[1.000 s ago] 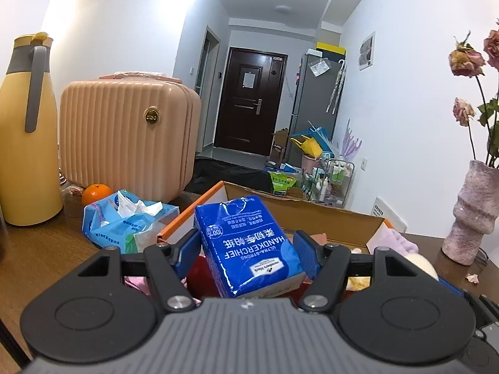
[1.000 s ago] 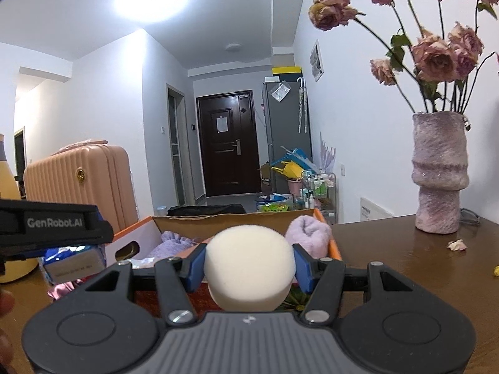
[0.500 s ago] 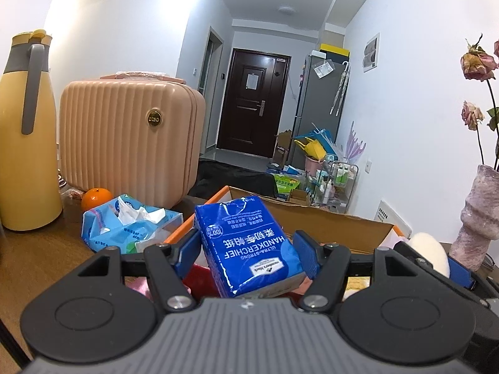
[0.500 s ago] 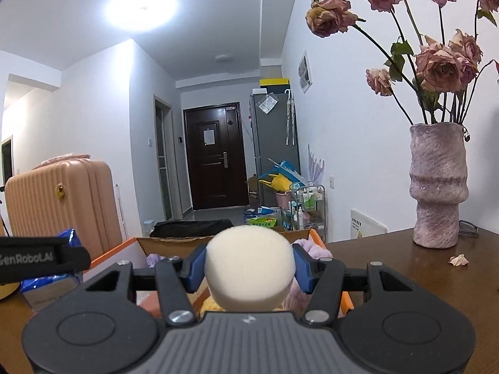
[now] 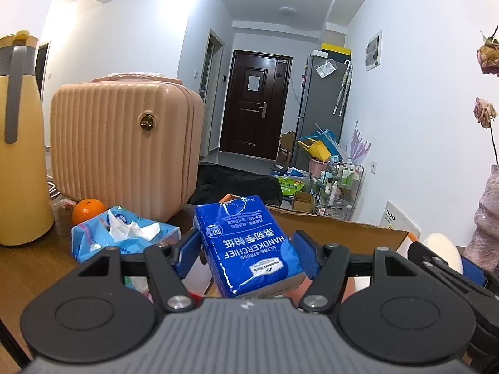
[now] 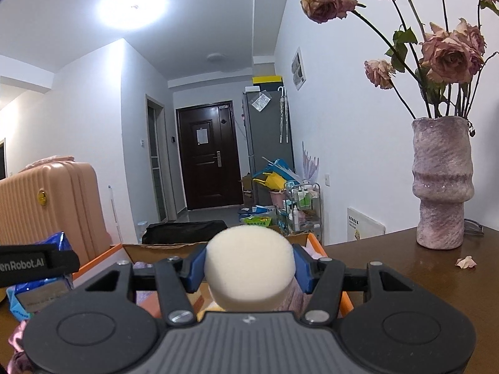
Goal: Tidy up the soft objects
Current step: 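Lower the tissue pack into the box and open the left tool while the right tool releases the puff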
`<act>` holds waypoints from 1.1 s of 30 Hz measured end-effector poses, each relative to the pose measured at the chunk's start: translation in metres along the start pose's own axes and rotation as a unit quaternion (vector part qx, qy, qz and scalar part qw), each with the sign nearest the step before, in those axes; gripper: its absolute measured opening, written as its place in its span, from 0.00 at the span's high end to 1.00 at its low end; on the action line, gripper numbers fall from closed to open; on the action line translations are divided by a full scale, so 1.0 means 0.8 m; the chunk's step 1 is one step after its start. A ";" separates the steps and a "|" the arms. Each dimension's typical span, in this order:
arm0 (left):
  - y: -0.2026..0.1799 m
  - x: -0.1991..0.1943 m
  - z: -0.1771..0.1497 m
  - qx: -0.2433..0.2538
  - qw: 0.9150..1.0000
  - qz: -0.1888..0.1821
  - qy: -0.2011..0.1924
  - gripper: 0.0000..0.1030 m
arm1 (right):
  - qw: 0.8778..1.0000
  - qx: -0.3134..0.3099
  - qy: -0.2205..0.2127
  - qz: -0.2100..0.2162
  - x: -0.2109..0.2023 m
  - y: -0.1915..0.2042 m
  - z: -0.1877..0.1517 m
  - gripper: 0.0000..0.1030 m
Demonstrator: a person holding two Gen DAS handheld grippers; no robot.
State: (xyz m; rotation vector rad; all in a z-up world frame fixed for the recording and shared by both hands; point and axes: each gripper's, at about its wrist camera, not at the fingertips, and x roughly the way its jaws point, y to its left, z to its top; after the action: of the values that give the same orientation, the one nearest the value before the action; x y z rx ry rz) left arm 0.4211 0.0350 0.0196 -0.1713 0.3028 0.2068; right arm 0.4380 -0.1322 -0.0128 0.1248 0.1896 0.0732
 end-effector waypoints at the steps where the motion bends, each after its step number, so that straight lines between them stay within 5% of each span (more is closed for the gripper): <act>1: -0.001 0.004 0.001 0.001 1.000 0.000 0.000 0.35 | 1.000 0.000 0.000 -0.001 0.004 0.000 0.001 0.46; 33: -0.005 0.096 0.013 0.026 1.000 -0.009 0.014 0.35 | 0.999 -0.011 0.048 0.011 0.083 0.010 0.002 0.45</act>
State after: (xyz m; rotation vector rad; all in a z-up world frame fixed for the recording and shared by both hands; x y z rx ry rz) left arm 0.4963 0.0466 0.0060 -0.1254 0.3347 0.1785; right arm 0.5032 -0.1193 -0.0222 0.1020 0.2834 0.1023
